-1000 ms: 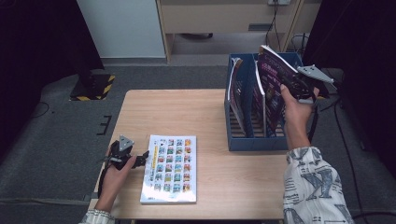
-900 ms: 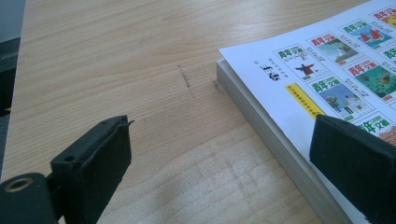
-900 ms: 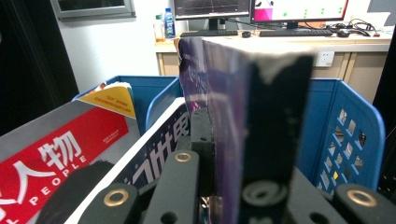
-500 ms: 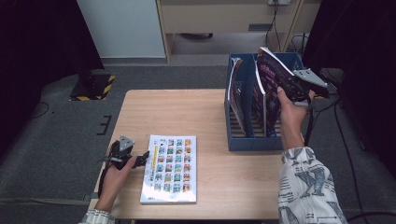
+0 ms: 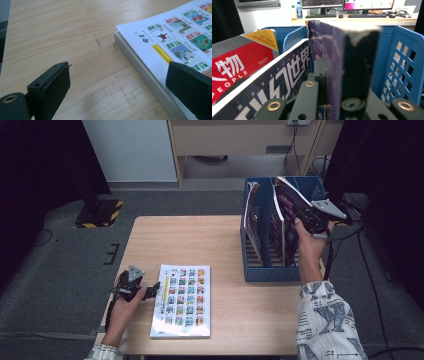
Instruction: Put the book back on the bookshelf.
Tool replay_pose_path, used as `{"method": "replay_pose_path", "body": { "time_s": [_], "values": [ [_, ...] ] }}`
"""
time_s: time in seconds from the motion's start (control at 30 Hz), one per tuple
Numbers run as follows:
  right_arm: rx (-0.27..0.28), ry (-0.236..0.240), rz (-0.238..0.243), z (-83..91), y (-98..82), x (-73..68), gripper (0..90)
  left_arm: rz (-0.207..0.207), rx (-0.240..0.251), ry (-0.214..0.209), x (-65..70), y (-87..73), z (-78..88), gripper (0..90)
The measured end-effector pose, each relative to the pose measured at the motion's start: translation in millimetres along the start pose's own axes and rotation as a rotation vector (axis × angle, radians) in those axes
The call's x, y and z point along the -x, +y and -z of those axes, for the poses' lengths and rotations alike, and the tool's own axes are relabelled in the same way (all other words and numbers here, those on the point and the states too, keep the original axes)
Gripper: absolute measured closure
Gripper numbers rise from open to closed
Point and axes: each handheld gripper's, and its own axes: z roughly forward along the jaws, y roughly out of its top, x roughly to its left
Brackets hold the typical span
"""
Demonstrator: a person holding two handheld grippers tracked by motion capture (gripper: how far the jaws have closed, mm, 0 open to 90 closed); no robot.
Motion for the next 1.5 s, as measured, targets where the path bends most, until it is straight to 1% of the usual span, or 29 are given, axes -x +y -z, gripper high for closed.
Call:
{"method": "replay_pose_path", "body": {
  "time_s": [0.23,0.4,0.6,0.67,0.83,1.07,1.23,1.27,1.5],
  "values": [
    [-0.001,-0.006,-0.003,-1.6,-7.4,0.7,83.8,-0.002,-0.002,-0.001,0.0,-0.1,-0.7,5.4],
    [0.000,-0.010,0.003,-1.9,-10.4,0.6,83.8,-0.001,-0.001,-0.001,0.0,0.0,-0.6,5.4],
    [0.007,-0.018,-0.001,-1.3,-14.6,1.1,83.8,-0.003,-0.001,-0.002,0.2,0.1,-0.7,5.4],
    [0.007,-0.026,0.004,-1.3,-17.1,0.6,83.8,-0.003,-0.002,-0.003,0.1,0.0,-0.8,5.4],
    [0.008,-0.028,0.004,-2.0,-20.0,0.0,83.8,-0.002,-0.001,-0.002,-0.1,0.1,-0.7,5.4],
    [0.004,-0.024,0.019,-2.4,-22.8,-1.6,83.7,-0.004,-0.002,-0.004,0.2,0.2,-0.9,5.4],
    [0.001,-0.023,0.018,-2.6,-26.1,-2.5,83.7,-0.003,-0.003,-0.004,0.1,0.2,-1.0,5.3],
    [0.006,-0.018,0.012,-1.9,-28.0,-1.9,83.6,-0.004,-0.003,-0.004,0.3,0.2,-1.1,5.3],
    [0.000,0.003,0.009,1.5,-29.8,-2.2,82.6,-0.008,-0.005,-0.006,1.3,0.5,-1.6,5.3]
  ]
}}
